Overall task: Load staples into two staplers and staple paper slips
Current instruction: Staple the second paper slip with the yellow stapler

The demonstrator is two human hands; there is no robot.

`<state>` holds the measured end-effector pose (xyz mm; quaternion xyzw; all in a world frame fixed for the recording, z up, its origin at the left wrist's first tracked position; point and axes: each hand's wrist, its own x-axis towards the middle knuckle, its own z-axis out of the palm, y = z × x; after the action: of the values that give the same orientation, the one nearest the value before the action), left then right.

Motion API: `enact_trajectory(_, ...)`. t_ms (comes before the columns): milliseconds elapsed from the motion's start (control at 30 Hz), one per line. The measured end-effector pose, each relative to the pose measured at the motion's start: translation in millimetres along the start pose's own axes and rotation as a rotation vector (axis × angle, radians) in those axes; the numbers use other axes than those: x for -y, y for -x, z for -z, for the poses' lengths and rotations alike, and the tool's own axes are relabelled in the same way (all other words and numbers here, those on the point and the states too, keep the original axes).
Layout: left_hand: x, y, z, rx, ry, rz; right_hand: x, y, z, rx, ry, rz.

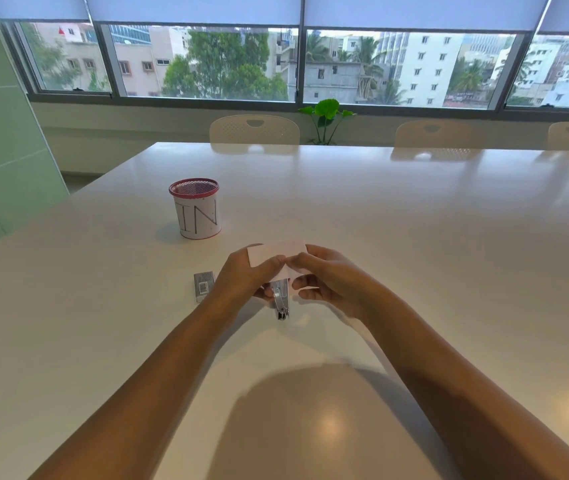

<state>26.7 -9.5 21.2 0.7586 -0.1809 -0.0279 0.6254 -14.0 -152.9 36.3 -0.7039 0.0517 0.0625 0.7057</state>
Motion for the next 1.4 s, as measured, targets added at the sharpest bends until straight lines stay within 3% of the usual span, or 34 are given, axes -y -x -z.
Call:
enact_trajectory(233, -5, 4, -2, 0.018, 0.009, 0.019, 2, 1, -1, -0.080, 0.147, 0.012)
enact_trajectory(600, -6, 5, -2, 0.028, 0.065, -0.008, 1, 1, 1, -0.039, 0.151, 0.023)
enact_trajectory(767, -13, 8, -6, -0.085, 0.062, -0.002, 0, -1, 0, -0.033, 0.104, -0.003)
enact_trajectory(933, -7, 7, -4, -0.025, -0.023, -0.085, -2, -1, -1, -0.077, 0.107, 0.035)
enact_trajectory(1100, -3, 3, -1, -0.046, -0.029, -0.057, 0, 0, 0, 0.012, 0.041, 0.050)
enact_trajectory(1400, 3, 1, 0, 0.049, -0.001, -0.018, 0, -2, 3, -0.042, -0.057, -0.015)
